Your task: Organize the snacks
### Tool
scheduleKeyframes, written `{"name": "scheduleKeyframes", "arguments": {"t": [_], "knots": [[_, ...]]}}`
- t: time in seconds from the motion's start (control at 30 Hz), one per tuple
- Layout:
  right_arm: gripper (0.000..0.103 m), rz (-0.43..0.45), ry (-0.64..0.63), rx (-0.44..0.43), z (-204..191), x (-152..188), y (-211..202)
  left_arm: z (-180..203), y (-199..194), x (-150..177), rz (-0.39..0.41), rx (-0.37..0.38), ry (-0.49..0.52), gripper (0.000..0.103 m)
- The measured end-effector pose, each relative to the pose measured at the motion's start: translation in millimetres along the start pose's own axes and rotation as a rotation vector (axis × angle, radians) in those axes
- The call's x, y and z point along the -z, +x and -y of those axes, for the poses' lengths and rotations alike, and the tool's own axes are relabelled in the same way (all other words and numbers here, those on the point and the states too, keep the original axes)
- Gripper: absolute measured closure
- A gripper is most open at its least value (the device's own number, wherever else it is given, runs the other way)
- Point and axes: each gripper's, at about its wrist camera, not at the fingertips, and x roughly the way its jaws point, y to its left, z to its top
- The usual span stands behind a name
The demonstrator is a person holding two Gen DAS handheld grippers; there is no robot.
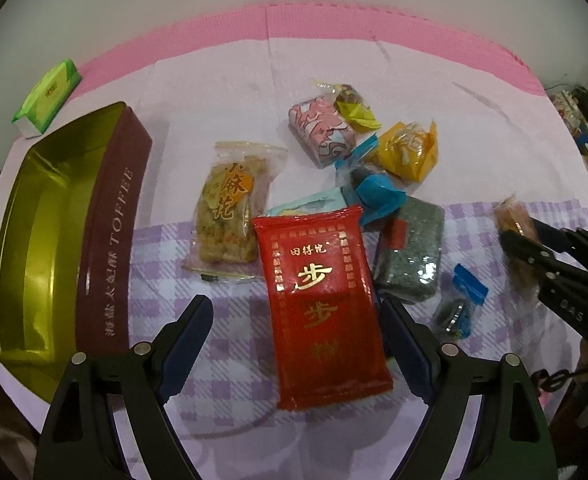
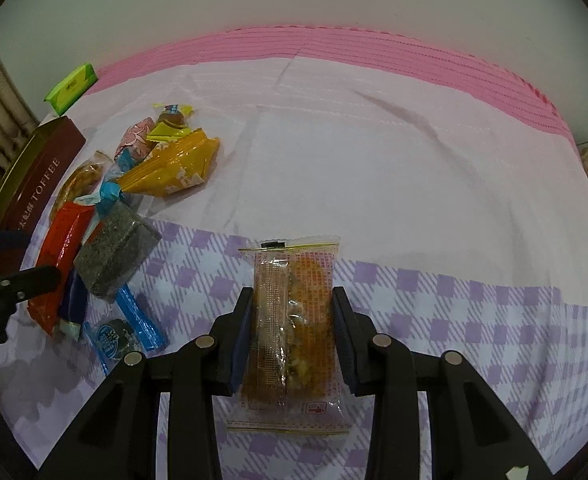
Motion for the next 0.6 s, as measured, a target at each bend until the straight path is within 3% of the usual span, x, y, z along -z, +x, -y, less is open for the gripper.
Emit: {"name": "scheduleKeyframes", "arguments": {"t": [0.17, 0.4, 0.6], "knots": [[0.068, 0.002, -0.003, 0.005, -0.9, -0.6, 0.9, -1.6, 7.8, -6.2, -0.018, 0.027, -0.008, 0.026], [0.067, 0.001, -0.001, 0.005, -1.2, 0.2, 0.4, -2.6, 14.6, -12.5, -0.032, 0.112, -0.029, 0.050], [0.067, 0.001, -0.002, 0.008, -2.2, 0.3, 0.8, -0.3, 11.0, -11.8, -0.017, 0.110, -0.015, 0.057]]}}
